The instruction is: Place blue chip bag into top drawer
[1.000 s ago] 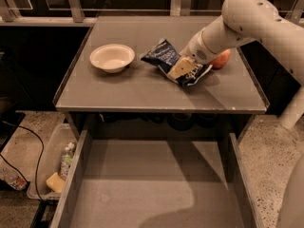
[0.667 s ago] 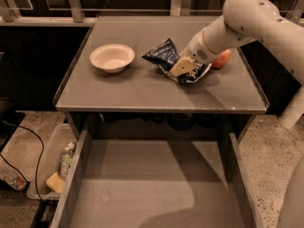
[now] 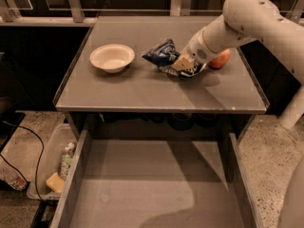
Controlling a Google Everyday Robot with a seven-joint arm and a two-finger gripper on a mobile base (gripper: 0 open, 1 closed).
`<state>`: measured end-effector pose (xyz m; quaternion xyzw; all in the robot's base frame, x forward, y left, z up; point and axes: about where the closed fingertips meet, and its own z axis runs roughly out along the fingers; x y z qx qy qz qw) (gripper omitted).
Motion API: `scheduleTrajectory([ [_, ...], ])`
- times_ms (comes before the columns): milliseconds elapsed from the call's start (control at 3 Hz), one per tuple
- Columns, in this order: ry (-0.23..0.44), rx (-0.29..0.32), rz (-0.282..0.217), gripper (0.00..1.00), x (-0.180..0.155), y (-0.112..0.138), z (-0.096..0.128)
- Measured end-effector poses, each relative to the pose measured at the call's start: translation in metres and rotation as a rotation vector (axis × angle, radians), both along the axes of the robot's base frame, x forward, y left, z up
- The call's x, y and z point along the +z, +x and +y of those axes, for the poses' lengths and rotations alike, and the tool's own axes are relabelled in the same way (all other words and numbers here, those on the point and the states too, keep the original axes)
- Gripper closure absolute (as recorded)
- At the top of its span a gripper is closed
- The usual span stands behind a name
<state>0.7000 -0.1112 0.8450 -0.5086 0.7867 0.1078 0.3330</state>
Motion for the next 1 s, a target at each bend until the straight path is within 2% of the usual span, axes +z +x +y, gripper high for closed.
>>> scheduleTrajectory([
  [333, 0.002, 0.009, -0.004, 1.0, 0.005, -0.003, -0.002],
  [1000, 0.023, 0.025, -0.033, 1.0, 0.032, -0.038, -0.019],
])
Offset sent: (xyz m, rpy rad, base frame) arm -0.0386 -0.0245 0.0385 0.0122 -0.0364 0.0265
